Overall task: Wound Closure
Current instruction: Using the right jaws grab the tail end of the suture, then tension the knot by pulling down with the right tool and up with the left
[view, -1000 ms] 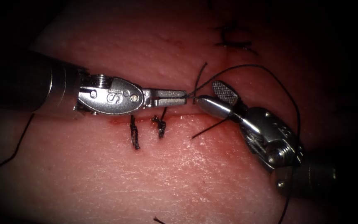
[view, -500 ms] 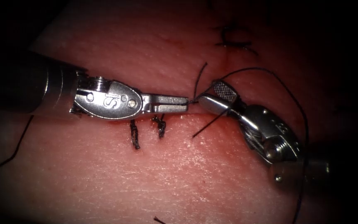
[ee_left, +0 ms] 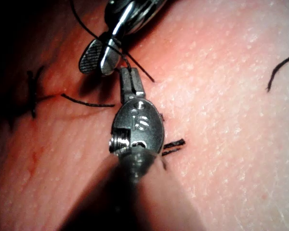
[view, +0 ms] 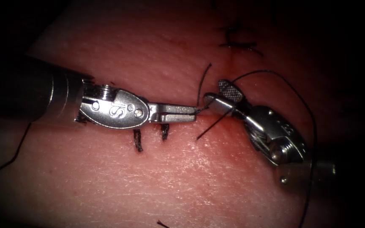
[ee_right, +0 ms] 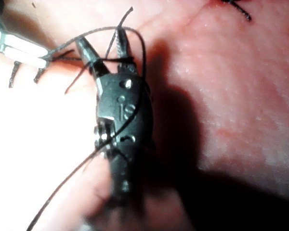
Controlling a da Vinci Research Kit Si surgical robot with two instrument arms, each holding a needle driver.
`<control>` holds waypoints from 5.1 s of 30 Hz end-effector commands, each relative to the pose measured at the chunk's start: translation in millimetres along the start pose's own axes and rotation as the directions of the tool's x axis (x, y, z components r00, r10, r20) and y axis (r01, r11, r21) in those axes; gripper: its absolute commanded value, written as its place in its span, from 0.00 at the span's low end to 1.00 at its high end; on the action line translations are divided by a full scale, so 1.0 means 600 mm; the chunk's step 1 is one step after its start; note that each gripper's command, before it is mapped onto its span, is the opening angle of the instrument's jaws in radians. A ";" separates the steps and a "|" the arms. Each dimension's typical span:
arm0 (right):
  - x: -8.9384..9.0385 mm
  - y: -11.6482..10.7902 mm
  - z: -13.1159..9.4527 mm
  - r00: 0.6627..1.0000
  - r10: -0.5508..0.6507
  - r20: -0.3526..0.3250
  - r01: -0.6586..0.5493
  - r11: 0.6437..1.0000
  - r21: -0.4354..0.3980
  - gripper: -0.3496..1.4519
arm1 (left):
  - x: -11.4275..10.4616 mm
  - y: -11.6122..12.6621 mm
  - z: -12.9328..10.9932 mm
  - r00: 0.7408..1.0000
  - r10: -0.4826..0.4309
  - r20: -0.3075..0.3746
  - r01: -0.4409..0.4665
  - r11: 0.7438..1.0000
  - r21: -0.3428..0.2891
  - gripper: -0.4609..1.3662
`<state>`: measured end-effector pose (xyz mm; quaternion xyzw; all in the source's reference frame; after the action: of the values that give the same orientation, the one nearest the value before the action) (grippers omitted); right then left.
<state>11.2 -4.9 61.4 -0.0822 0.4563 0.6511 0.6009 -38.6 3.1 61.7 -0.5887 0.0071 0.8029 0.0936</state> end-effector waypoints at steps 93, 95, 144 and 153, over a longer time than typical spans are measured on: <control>-0.0034 -0.0088 -0.0013 0.979 0.152 0.133 -0.152 0.988 -0.013 0.00 | -0.0114 -0.0118 0.0021 0.998 -0.024 0.063 0.020 0.998 0.055 0.06; -0.0037 -0.0092 -0.0023 0.979 0.146 0.139 -0.146 0.989 -0.009 0.00 | -0.0113 -0.0126 0.0027 0.998 -0.027 0.063 0.023 0.998 0.058 0.06; -0.0128 -0.0202 -0.0196 0.869 0.191 0.457 -0.256 0.963 0.083 0.00 | -0.0164 -0.0394 0.0147 0.995 0.083 0.064 -0.094 0.976 0.195 0.06; -0.0135 -0.0228 -0.0228 0.780 0.210 0.590 -0.346 0.929 0.127 0.00 | -0.0175 -0.0429 0.0162 0.994 0.087 0.060 -0.098 0.970 0.224 0.06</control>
<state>19.1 -22.3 51.9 0.2555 0.3353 0.6706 0.6104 -40.7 28.4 77.3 -0.5528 0.1261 0.8147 0.1218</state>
